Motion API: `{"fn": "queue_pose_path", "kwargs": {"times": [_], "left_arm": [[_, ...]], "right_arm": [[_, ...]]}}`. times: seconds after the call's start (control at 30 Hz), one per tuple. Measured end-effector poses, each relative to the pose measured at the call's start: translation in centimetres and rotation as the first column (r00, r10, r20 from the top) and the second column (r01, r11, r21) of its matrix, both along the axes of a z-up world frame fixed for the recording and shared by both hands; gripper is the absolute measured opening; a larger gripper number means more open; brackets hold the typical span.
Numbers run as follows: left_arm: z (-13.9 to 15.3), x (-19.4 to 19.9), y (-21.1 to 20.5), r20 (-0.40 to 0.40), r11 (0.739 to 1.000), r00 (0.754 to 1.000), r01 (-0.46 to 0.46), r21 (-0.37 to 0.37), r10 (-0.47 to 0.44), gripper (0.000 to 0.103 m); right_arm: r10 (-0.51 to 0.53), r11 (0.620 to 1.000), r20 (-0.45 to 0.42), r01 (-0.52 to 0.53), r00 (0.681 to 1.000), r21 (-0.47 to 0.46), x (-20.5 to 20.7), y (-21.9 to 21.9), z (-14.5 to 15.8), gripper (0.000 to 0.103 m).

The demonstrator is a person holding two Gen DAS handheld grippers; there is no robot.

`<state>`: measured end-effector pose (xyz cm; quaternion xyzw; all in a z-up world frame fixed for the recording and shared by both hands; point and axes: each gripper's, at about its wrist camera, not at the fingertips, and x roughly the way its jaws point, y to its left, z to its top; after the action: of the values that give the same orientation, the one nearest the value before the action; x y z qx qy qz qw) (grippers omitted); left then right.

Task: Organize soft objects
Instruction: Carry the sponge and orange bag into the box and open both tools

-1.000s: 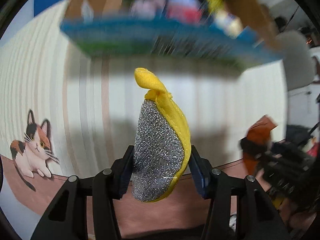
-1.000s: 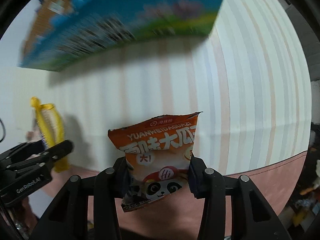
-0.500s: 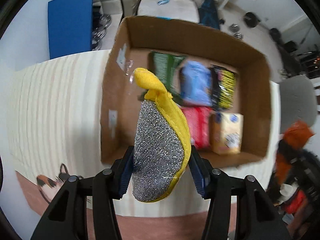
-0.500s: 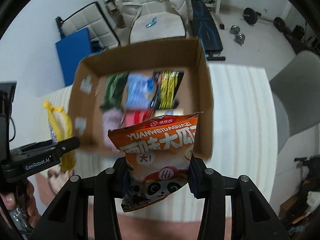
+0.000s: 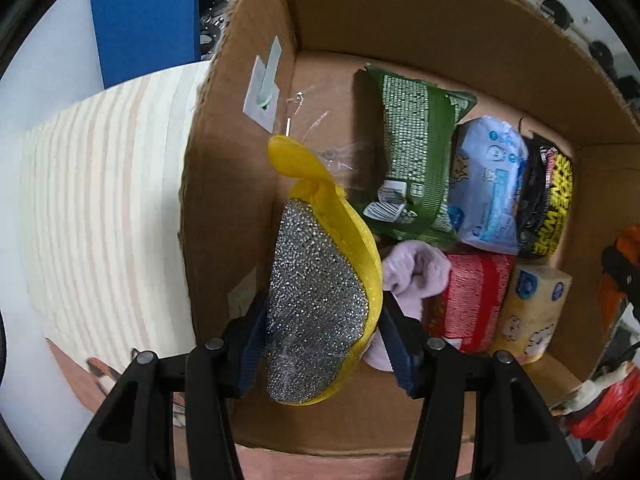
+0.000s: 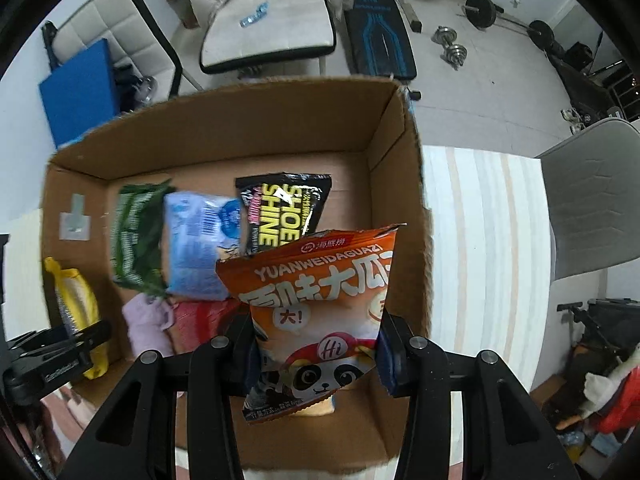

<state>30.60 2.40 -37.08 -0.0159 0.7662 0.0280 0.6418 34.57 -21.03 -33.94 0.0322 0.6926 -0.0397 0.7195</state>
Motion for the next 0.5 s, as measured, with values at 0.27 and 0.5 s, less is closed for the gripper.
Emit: {"fn": "queue_pose_path", "kwargs": {"times": [0.27, 0.5], "left_arm": [[1.0, 1.0, 0.8, 0.039, 0.998, 0.998, -0.045, -0.038, 0.047, 0.067], [3.7, 1.4, -0.7, 0.125, 1.000, 0.992, 0.007, -0.005, -0.006, 0.102]], "right_arm": [[0.000, 1.000, -0.025, 0.000, 1.000, -0.012, 0.8, 0.1, -1.9, 0.081], [0.008, 1.000, 0.005, -0.008, 1.000, -0.011, 0.3, 0.1, -0.4, 0.095]]}}
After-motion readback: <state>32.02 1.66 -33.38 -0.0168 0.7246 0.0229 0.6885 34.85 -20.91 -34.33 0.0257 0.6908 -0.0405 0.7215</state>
